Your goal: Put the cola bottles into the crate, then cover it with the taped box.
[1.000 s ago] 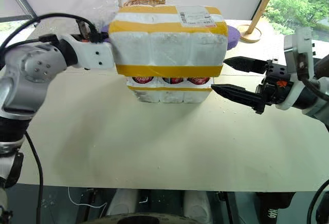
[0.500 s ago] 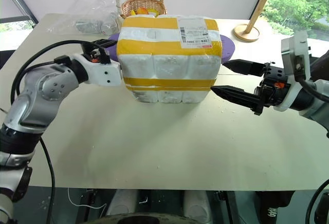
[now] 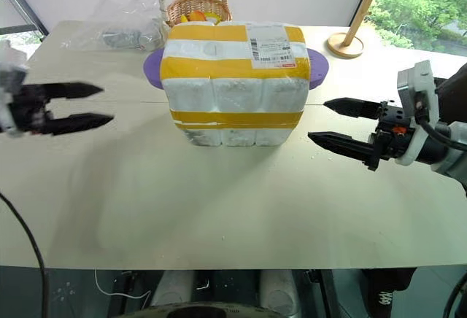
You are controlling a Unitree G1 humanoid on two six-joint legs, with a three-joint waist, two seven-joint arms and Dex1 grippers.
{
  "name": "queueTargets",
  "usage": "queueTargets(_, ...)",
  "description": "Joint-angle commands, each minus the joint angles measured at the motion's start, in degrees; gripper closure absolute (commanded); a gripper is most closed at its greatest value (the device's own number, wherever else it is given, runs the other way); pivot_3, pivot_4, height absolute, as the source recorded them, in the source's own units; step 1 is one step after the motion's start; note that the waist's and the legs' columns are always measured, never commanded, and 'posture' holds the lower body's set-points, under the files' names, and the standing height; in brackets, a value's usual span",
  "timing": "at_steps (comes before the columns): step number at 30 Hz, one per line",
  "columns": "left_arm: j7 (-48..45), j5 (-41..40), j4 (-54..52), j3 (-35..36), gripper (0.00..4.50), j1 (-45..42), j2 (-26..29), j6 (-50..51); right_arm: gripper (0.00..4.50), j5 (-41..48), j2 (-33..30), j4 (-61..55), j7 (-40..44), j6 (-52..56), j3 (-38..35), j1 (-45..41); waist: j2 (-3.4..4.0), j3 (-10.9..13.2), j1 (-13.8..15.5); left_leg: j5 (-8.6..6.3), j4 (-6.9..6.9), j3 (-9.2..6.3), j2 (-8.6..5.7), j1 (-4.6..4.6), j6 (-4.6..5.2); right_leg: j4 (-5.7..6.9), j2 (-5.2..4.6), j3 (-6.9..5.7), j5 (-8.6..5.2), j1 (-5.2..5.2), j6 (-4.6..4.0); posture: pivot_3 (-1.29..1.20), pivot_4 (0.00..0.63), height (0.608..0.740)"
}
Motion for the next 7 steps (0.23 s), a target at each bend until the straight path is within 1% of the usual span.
queueTargets(1,-1.4,-3.8,3.1,1.1,0.62,-3.1,3.2,2.7,0.0,-3.6,-2.7,0.5,4.9,-3.5,-0.9,2.1,0.01,0.0,0.5,-0.04,0.0,-0.02,-0.03,0.02,0.06,0.0,0.0,0.0,0.0,0.03,0.0,0.0,0.15,0.74)
queueTargets(2,-2.5,-4.8,3.1,1.0,0.62,-3.2,3.7,2.8,0.0,-4.3,-3.0,0.8,5.5,-3.9,-0.8,2.6,0.0,0.0,0.5,-0.15,0.0,-0.02,-0.03,0.03,0.26,0.0,0.0,0.0,0.0,0.03,-0.01,0.0,0.15,0.74)
queueTargets(7,-3.0,-5.6,1.1,-1.1,0.62,-2.9,4.2,1.5,0.0,-5.4,-2.9,1.7,6.8,-4.3,-0.4,2.4,0.01,0.0,0.5,-0.14,0.0,0.0,-0.02,0.04,0.24,0.01,0.01,0.01,0.01,0.03,-0.02,0.0,0.15,0.74)
